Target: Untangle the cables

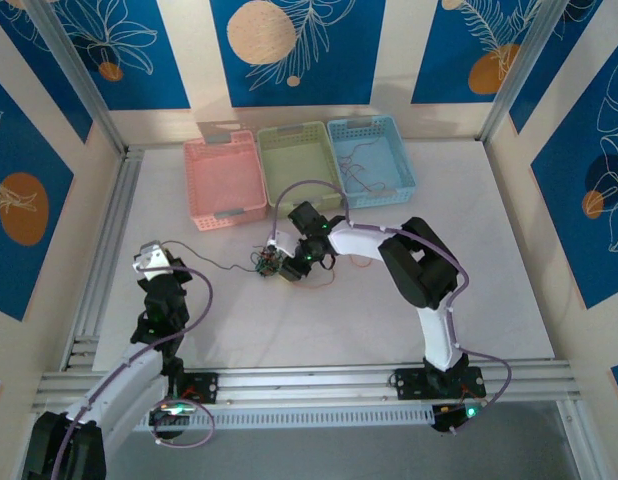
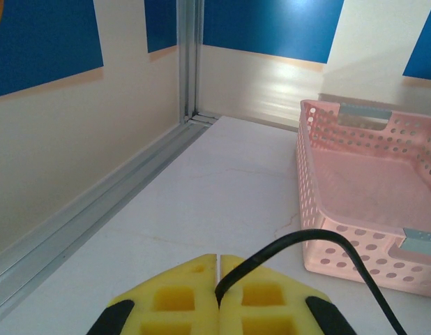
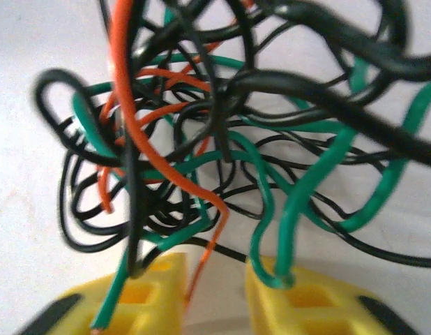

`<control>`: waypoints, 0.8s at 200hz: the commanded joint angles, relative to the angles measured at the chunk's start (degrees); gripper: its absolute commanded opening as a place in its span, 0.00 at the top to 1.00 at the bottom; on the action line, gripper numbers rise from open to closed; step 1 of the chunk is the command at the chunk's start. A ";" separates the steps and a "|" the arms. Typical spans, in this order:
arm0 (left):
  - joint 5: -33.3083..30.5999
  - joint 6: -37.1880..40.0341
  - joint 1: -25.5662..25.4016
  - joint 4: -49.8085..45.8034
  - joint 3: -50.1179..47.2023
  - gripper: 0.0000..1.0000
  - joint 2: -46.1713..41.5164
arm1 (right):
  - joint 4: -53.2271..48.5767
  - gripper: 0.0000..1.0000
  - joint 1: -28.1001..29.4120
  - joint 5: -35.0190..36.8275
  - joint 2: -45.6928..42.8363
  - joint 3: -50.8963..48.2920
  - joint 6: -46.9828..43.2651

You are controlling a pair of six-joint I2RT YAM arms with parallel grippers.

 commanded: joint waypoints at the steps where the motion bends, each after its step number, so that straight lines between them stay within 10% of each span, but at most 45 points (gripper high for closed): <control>1: 0.41 0.23 0.61 2.13 1.25 1.00 -0.27 | 0.01 0.84 0.62 1.73 1.74 -0.54 -0.89; 106: 0.11 0.26 0.61 2.06 1.24 1.00 -0.42 | 17.82 1.00 -8.58 0.21 -13.83 -13.48 8.52; 160: -0.22 0.12 0.61 1.92 1.13 1.00 -0.67 | 25.26 1.00 -15.52 18.32 -18.65 -17.68 19.76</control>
